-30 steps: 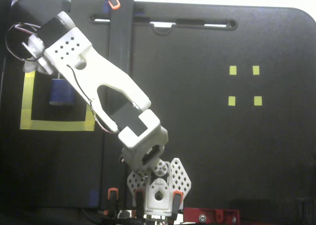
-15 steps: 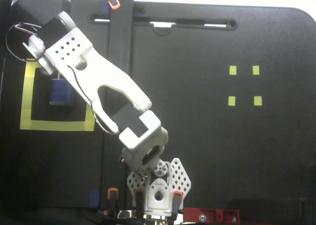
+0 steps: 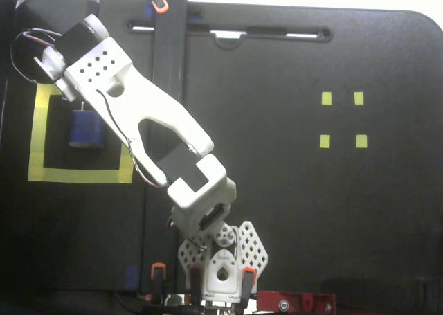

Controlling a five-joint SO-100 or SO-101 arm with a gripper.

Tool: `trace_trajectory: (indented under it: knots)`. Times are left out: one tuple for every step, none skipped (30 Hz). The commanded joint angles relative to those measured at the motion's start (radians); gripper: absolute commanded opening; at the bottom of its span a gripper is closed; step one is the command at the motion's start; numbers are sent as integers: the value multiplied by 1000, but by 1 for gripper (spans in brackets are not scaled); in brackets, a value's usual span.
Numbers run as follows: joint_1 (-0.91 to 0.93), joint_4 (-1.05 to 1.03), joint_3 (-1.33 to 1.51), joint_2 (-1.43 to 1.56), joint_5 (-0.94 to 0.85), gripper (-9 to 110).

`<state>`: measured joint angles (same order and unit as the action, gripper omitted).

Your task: Grasp the block and place it in the designated area.

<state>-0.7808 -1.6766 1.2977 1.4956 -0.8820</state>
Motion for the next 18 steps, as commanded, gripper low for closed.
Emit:
trace_trajectory:
  knots:
    - [8, 6, -8, 48, 0, 0]
    - [11, 6, -8, 48, 0, 0]
    - [15, 6, -8, 48, 0, 0]
    - [18, 5, -8, 48, 0, 0]
    - [23, 3, -8, 48, 2, 0]
    - [26, 0, -8, 48, 2, 0]
    - [31, 0, -6, 48, 3, 0]
    - [34, 0, -6, 48, 5, 0]
    - [40, 0, -6, 48, 8, 0]
    - [44, 6, -6, 48, 18, 0]
    - [49, 15, -6, 46, 37, 0]
    - [54, 28, -6, 46, 74, 0]
    - [57, 31, -6, 46, 101, 0]
    - [57, 31, -6, 46, 132, 0]
    - [57, 28, -6, 46, 153, 0]
    - [54, 25, -6, 46, 173, 0]
    - [52, 23, -6, 44, 209, 0]
    - [49, 25, -6, 44, 249, 0]
